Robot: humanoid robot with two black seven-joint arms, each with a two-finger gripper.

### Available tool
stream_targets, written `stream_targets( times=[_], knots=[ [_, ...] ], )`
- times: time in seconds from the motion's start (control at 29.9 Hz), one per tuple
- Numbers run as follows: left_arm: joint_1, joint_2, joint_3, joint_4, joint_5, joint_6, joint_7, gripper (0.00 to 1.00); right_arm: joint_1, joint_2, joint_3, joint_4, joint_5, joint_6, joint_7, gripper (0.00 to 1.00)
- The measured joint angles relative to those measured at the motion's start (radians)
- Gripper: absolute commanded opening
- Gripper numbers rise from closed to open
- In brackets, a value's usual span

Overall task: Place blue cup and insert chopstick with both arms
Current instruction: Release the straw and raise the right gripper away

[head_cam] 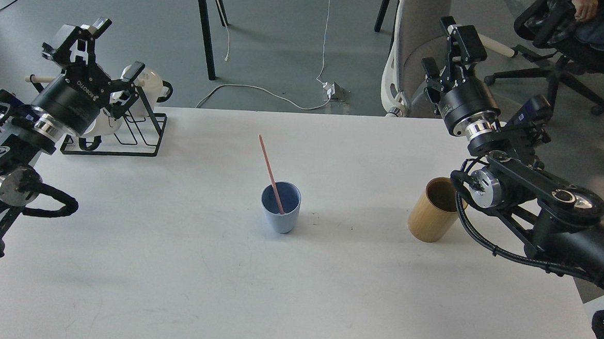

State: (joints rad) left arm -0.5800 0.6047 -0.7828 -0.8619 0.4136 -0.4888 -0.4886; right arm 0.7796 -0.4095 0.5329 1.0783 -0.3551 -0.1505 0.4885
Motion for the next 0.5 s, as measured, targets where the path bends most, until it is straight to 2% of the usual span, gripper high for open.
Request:
stream_targets(
  times=[0.1,0.2,0.5],
  knots=[
    [0.021,0.007,0.006,0.002,-0.001,0.000,0.000,0.96,-0.046,-0.050,0.028,0.031,0.027,0.118,0.000,0.99],
    [0.059,0.011,0.005,0.002,-0.001,0.000,0.000,0.97,-0.074,-0.060,0.045,0.035,0.031,0.179,0.000,0.99],
    [0.083,0.024,0.002,0.001,-0.003,0.000,0.000,0.97,-0.093,-0.047,0.124,0.079,0.032,0.192,0.000,0.99]
  ],
)
